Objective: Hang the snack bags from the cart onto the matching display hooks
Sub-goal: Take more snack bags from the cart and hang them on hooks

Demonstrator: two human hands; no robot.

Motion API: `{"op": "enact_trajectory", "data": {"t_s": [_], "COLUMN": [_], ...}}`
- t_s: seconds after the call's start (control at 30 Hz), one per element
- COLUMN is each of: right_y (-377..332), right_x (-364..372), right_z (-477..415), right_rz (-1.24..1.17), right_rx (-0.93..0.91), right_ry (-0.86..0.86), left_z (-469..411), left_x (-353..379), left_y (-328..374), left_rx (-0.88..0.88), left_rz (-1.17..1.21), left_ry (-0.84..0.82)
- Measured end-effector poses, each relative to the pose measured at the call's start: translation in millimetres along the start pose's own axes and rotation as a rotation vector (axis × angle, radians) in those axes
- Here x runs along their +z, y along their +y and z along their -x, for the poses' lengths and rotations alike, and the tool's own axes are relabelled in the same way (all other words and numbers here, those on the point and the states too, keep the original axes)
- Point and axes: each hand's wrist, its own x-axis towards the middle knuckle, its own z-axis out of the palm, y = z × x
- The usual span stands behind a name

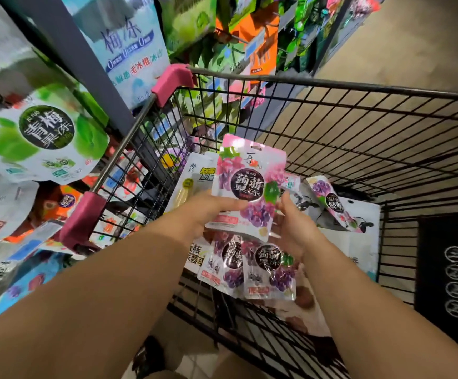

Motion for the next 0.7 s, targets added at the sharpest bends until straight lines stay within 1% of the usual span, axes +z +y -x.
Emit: {"op": "enact_trajectory", "data": {"t_s": [0.03, 0.07, 0.1, 0.13, 0.2, 0.27, 0.4, 0.47, 0.57, 0.6, 0.7], "right_y": [6.5, 13.6, 21.6, 29.5, 40.2, 41.8, 53.7, 62.4, 66.5, 67.5, 66.0], "right_x": [-4.1, -8.8, -14.9, -19.8, -24.4, -22.0, -25.3, -27.9, -26.4, -26.7, -26.2], "right_z": [-4.5, -8.8, -14.0, -18.2, -18.6, -14.8, -24.1, -25.0, -22.7, -23.4, -17.2], "right_rz": [0.153, 0.384, 0.598, 0.752, 0.967, 1.098, 0.907, 0.918, 0.902, 0.936, 1.179], "right_rx": [0.018, 0.042, 0.071, 0.134, 0.269, 0.281, 0.29, 0.289, 0.275, 0.281, 0.288], "right_ry": [0.106, 0.205, 0.289, 0.353, 0.372, 0.393, 0.573, 0.578, 0.581, 0.578, 0.498], "left_z": [-0.1, 1.2, 0.5, -0.5, -3.7, -8.4, -7.8, -3.8, -3.2, -3.8, -1.1], "left_x": [0.2, 0.9, 0.8, 1.3, 2.9, 4.2, 7.4, 8.9, 8.0, 8.3, 9.4], "left_y": [-0.3, 1.4, 2.1, 3.0, 2.3, -0.2, 0.2, 2.1, 3.5, 3.5, 5.0], "left_rx": [0.006, 0.019, 0.023, 0.028, 0.039, 0.044, 0.067, 0.076, 0.098, 0.101, 0.109], "left_rz": [0.001, 0.009, 0.011, 0.015, 0.037, 0.063, 0.107, 0.118, 0.146, 0.146, 0.153], "left_ry": [0.02, 0.037, 0.053, 0.061, 0.075, 0.086, 0.084, 0.093, 0.163, 0.173, 0.181]}}
